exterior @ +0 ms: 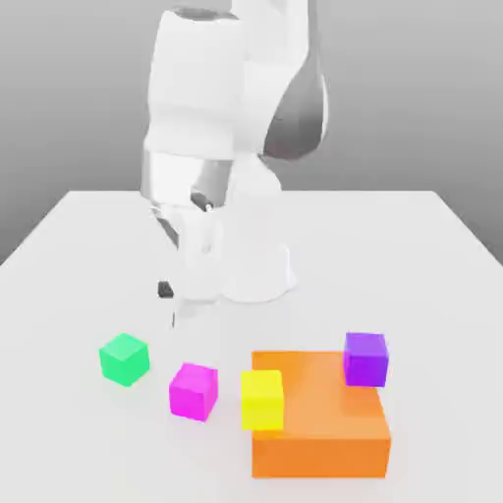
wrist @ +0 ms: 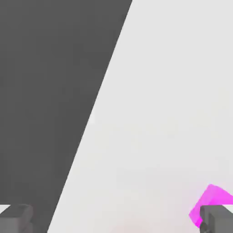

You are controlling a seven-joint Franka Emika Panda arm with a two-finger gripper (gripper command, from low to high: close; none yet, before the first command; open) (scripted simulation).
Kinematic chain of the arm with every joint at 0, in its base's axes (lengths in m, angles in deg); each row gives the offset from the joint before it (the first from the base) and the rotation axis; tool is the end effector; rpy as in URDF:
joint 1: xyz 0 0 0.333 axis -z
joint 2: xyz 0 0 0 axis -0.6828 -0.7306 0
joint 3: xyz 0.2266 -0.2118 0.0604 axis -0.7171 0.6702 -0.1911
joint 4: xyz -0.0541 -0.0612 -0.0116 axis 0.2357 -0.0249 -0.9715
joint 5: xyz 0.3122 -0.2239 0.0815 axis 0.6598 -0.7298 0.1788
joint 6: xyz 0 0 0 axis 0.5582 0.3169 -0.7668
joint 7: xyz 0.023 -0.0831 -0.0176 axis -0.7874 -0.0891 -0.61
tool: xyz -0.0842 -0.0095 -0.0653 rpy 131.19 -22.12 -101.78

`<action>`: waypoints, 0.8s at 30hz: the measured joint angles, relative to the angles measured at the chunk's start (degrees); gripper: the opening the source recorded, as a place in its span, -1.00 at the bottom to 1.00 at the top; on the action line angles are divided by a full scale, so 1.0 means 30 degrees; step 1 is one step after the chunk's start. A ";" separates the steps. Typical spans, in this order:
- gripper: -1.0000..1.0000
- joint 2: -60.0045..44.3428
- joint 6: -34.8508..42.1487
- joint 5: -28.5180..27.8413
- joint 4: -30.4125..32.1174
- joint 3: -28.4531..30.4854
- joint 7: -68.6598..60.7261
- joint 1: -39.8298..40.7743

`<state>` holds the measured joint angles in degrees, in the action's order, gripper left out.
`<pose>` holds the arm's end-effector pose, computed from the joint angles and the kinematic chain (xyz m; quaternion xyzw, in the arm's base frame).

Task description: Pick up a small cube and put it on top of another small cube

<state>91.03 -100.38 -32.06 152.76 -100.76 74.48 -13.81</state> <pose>0.3987 -0.0761 0.2959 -0.4541 0.8857 -0.0864 0.0430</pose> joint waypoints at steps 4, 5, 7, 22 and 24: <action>0.00 -0.1592 -0.1219 0.0277 0.1291 -0.0179 0.3282 0.0737; 0.00 -0.1972 -0.1524 0.0441 0.1614 -0.0187 0.4035 0.0856; 0.00 -0.2706 -0.2131 0.0956 0.2259 -0.0141 0.5413 0.0995; 0.00 -0.7694 -0.6076 -0.3872 0.1806 0.3442 1.0590 -0.1153; 0.00 -0.8404 -0.6658 -0.4435 0.1739 0.4488 1.0962 -0.2029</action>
<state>65.82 -120.35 -45.37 157.97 -87.29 107.36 -19.90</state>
